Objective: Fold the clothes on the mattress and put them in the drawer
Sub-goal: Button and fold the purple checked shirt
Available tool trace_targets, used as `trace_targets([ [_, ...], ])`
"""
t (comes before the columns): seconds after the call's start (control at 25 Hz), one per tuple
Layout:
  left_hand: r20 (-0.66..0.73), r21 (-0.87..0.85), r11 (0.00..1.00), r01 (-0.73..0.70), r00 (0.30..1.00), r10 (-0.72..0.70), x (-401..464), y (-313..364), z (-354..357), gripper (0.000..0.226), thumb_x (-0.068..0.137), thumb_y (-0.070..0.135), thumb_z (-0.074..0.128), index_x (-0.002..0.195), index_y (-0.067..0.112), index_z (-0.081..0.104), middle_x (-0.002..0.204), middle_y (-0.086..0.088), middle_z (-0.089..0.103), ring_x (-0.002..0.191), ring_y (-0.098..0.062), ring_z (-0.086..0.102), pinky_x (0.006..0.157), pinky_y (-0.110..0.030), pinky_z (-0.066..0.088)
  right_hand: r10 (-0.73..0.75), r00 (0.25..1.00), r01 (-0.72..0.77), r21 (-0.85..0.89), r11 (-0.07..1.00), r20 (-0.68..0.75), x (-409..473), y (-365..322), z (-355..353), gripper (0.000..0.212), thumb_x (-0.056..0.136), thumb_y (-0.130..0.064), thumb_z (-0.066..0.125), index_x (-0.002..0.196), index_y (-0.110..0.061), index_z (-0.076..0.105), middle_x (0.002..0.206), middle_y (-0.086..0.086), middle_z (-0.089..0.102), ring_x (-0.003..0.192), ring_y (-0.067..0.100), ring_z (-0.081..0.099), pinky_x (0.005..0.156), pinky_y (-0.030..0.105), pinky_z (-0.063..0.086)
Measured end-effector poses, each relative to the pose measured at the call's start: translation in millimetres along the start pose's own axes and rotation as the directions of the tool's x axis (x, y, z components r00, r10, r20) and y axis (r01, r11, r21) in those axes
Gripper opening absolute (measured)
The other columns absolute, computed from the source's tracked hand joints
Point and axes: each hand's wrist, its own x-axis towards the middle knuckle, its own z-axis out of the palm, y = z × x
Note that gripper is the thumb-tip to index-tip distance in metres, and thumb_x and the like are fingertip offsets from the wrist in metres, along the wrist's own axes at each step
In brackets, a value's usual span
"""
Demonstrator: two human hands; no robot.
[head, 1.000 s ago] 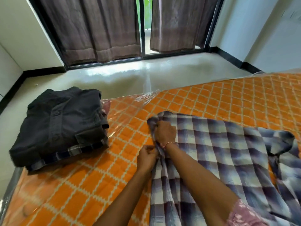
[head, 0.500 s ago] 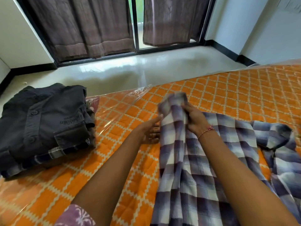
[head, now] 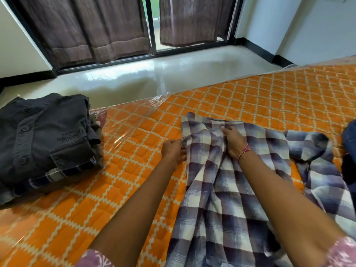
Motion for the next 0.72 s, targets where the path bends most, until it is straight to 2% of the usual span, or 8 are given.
trace_targets([
  [0.08,0.098,0.052,0.998,0.028,0.995,-0.033,-22,-23,-12,0.02,0.096,0.028,0.055,0.089,0.011,0.05,0.077,-0.009,0.059,0.061,-0.021,0.055,0.053,-0.031,0.046,-0.094,0.994,0.085,-0.153,0.985,-0.055,-16,11,3,0.065,0.098,-0.01,0.048,0.151,-0.008,0.011,0.155,0.01,0.026,0.138,0.029,0.034,0.106,0.037,0.038],
  [0.16,0.118,0.121,0.992,-0.04,0.993,0.026,-45,-52,-20,0.028,0.093,0.032,0.058,0.079,0.01,0.049,0.067,-0.009,0.05,0.057,-0.02,0.048,0.055,-0.032,0.039,-0.258,0.963,0.203,-0.414,0.888,-0.081,-46,17,12,0.071,0.098,-0.02,0.05,0.153,-0.011,0.006,0.157,0.008,0.019,0.141,0.028,0.027,0.107,0.039,0.034],
  [0.32,0.031,0.364,0.914,-0.178,0.983,0.179,-90,-74,-20,0.049,0.093,0.043,0.054,0.056,0.015,0.039,0.053,-0.001,0.037,0.051,-0.017,0.037,0.053,-0.03,0.027,-0.326,0.937,0.33,-0.63,0.703,0.127,-121,61,28,0.075,0.098,-0.037,0.046,0.152,-0.015,-0.001,0.16,0.005,0.005,0.147,0.021,0.007,0.116,0.036,0.016],
  [0.4,0.033,0.377,0.913,-0.154,0.988,0.153,-115,-86,-30,0.05,0.092,0.05,0.052,0.059,0.012,0.049,0.056,-0.003,0.047,0.055,-0.019,0.045,0.053,-0.03,0.032,-0.308,0.951,0.23,-0.612,0.757,-0.023,-170,80,20,0.071,0.097,-0.04,0.046,0.152,-0.015,0.008,0.157,0.009,0.02,0.143,0.026,0.021,0.113,0.041,0.024],
  [0.48,0.1,0.429,0.891,-0.151,0.988,0.12,-143,-108,-53,0.046,0.09,0.054,0.053,0.074,0.012,0.06,0.069,-0.004,0.058,0.068,-0.021,0.055,0.061,-0.03,0.039,-0.346,0.925,0.176,-0.631,0.755,-0.156,-224,93,2,0.055,0.095,-0.04,0.047,0.142,-0.013,0.035,0.138,0.011,0.048,0.126,0.029,0.045,0.103,0.047,0.039],
  [0.56,0.202,0.448,0.875,-0.181,0.974,0.098,-178,-135,-83,0.031,0.089,0.049,0.059,0.088,0.018,0.064,0.083,0.001,0.064,0.079,-0.016,0.06,0.069,-0.027,0.045,-0.344,0.933,0.162,-0.735,0.659,-0.103,-278,109,-8,0.039,0.095,-0.046,0.044,0.117,-0.015,0.054,0.11,0.004,0.062,0.105,0.024,0.057,0.092,0.046,0.045],
  [0.64,0.27,0.425,0.886,-0.188,0.96,0.074,-213,-154,-104,0.021,0.085,0.034,0.068,0.099,0.019,0.067,0.092,0.003,0.07,0.083,-0.01,0.065,0.07,-0.02,0.049,-0.248,0.967,0.163,-0.882,0.441,0.054,-314,122,-8,0.041,0.094,-0.053,0.042,0.101,-0.017,0.06,0.099,0.001,0.065,0.095,0.022,0.061,0.086,0.039,0.046],
  [0.72,0.222,0.51,0.824,-0.245,0.964,0.149,-234,-165,-117,0.036,0.08,0.027,0.074,0.113,0.014,0.065,0.108,-0.003,0.069,0.094,-0.013,0.065,0.076,-0.021,0.049,-0.08,0.982,0.19,-0.894,0.406,0.172,-323,122,-6,0.037,0.092,-0.049,0.051,0.099,-0.014,0.059,0.098,0.004,0.065,0.093,0.025,0.062,0.077,0.035,0.046],
])
